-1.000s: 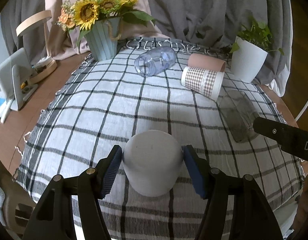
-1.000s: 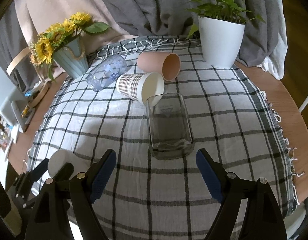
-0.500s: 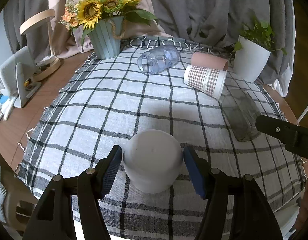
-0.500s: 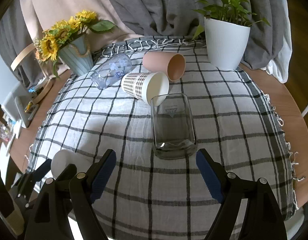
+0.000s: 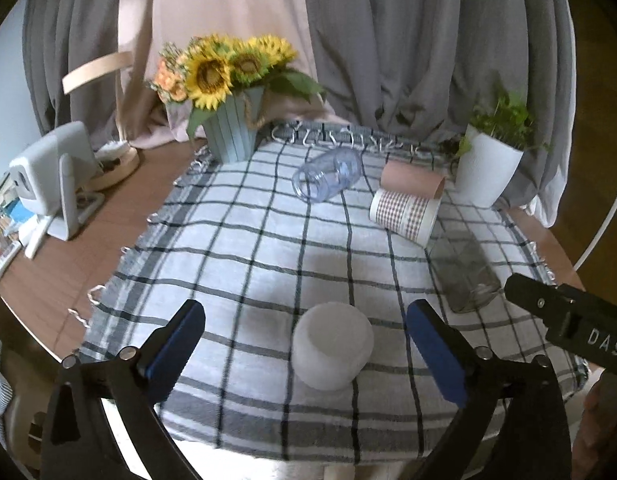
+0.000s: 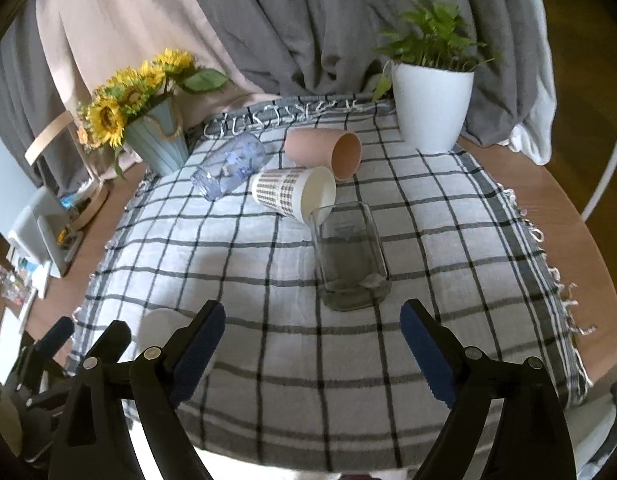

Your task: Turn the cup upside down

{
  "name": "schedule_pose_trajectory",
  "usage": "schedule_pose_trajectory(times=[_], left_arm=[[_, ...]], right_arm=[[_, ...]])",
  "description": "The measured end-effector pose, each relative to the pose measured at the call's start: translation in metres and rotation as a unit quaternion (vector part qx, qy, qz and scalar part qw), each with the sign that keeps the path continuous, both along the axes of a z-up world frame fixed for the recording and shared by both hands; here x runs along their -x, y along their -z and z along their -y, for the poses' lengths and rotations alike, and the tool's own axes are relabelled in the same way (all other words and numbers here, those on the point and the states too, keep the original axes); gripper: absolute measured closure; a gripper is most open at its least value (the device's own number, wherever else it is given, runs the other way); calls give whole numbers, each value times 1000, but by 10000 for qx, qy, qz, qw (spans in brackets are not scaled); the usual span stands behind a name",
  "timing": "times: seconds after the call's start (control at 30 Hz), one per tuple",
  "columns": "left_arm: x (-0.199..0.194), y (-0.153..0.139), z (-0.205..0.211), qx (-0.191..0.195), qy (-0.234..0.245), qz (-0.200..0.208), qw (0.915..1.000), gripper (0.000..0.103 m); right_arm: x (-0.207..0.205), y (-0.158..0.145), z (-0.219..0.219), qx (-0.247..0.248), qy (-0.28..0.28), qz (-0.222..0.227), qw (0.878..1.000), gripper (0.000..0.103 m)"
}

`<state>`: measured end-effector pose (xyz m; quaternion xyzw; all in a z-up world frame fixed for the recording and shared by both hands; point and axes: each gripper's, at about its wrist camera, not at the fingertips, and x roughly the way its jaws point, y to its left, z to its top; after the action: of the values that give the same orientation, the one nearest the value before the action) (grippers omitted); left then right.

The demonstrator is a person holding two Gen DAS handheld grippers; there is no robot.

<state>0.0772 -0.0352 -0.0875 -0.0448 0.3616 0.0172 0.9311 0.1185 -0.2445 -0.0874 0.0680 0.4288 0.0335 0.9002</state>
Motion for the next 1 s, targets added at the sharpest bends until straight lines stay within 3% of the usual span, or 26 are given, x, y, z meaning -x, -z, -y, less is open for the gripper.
schedule_pose_trajectory(times=[0.57, 1.0], left_arm=[[112, -66, -50, -192, 290, 545, 9979, 0], [164, -90, -40, -257, 162, 779, 9965, 0]], right_arm=[[127, -65, -51, 167, 525, 731, 9958, 8], [194, -98, -52, 345, 373, 1273, 9906, 8]])
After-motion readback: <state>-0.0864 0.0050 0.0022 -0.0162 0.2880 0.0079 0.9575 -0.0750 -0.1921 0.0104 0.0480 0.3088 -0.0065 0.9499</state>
